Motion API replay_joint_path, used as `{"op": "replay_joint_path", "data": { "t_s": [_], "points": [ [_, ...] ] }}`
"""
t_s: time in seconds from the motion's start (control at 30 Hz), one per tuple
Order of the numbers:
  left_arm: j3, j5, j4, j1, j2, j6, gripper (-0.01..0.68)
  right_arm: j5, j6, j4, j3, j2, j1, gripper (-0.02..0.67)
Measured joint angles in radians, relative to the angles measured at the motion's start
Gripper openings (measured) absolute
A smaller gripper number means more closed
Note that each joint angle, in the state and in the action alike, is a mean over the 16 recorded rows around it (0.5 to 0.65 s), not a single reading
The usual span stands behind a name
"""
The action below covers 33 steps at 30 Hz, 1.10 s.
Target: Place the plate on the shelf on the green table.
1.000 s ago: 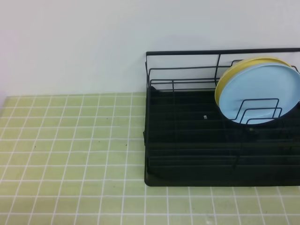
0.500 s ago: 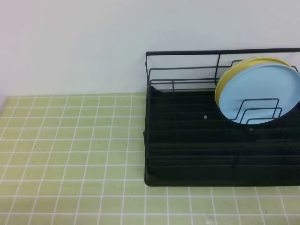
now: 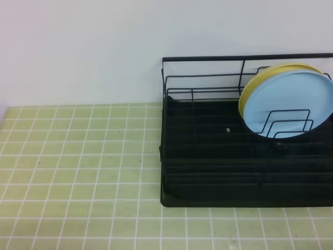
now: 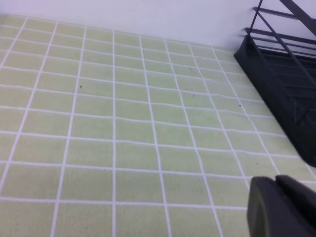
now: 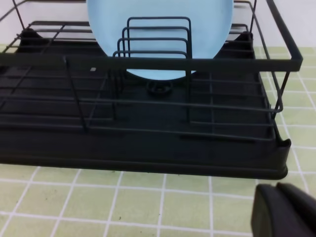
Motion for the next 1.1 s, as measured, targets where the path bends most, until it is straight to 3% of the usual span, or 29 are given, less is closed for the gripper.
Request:
{"op": "replay_joint_path", "data": {
  "t_s": [1.1],
  "points": [
    [0.000, 0.000, 0.000, 0.000, 0.000, 0.000, 0.000, 0.000, 0.001, 0.011, 0.000, 0.000, 0.000, -0.002]
  ]
}}
